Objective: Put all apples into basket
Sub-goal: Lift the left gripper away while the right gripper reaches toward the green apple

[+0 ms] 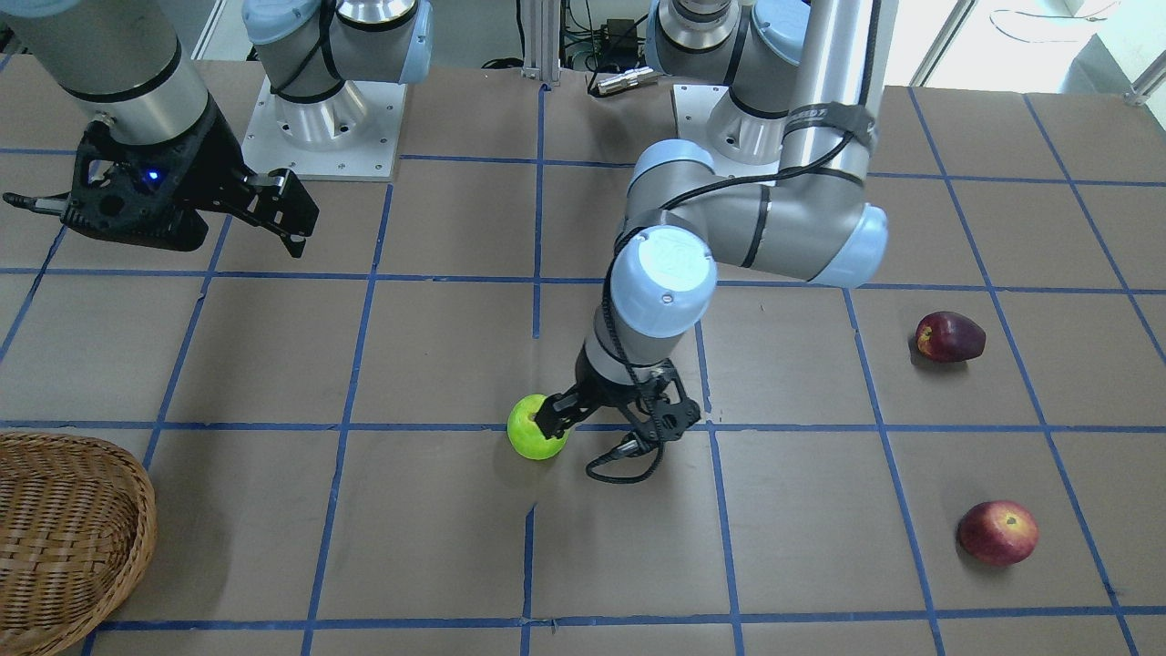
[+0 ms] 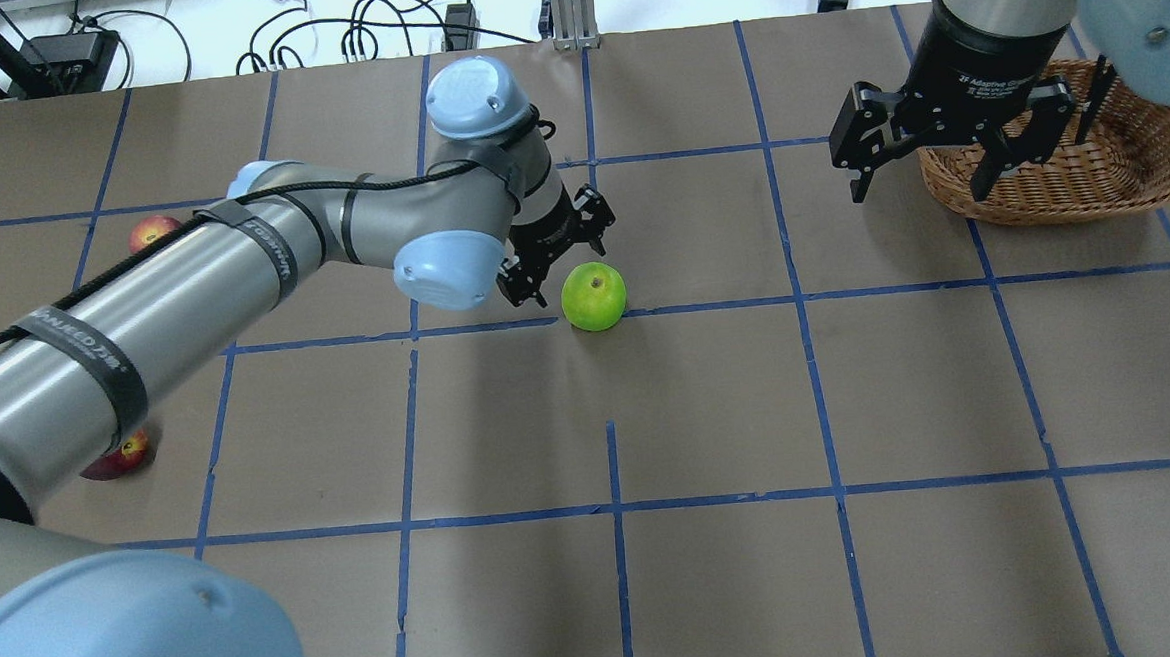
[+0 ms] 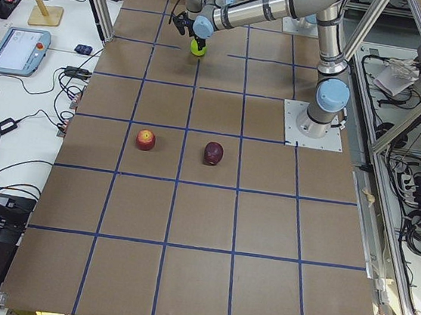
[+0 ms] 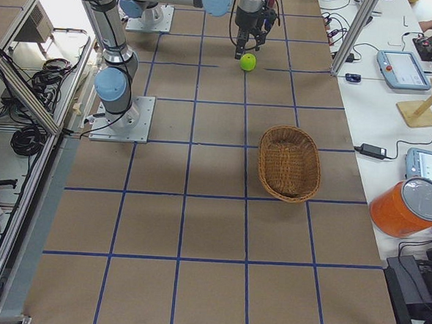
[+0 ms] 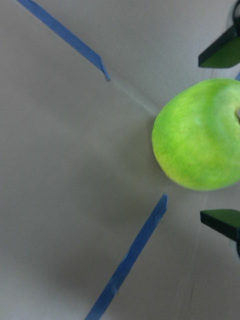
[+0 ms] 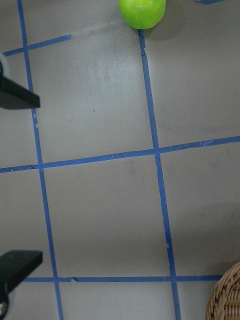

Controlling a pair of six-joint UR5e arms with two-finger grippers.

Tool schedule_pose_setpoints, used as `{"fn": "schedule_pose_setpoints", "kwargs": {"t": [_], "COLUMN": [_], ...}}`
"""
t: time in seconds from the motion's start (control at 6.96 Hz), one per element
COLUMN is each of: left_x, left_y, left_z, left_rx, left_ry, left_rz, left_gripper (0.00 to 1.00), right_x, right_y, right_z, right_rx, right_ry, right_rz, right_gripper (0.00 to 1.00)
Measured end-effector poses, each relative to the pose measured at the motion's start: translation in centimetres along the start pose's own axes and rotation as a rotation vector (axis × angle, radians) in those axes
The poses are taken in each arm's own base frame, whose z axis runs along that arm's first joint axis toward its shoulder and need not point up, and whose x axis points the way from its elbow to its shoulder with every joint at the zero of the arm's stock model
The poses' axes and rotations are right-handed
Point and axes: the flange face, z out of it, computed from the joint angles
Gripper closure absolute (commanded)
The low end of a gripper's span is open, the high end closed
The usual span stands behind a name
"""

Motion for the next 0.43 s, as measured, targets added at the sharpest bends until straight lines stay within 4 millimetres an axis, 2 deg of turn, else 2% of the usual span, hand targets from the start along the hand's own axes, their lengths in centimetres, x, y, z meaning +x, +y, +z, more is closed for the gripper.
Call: {"fn": "schedule_pose_setpoints", "kwargs": {"t": [0.14,0.29,0.43], "left_x": [-4.3,-9.4,-14.7], "left_y": [-2.8,-6.0,-8.6], "left_z": [-3.5,-6.4,-8.6], "left_rx": [0.014,0.026,0.021], "left_ry": [-0.062,-0.118,-0.145], "left_rz": [0.112,0.234,0.349], "left_gripper": [0.00,0.00,0.00], "right_x": [-2.2,-5.4,-9.4], "right_y": [-0.5,-0.7,-0.7], "right_z": [1.5,3.3,5.5], "right_rx": [0.006,0.017,0.014], "right_ry": [0.000,0.003,0.007], "right_rz": [-0.030,-0.053,-0.068], "right_gripper": [0.00,0.00,0.00]}}
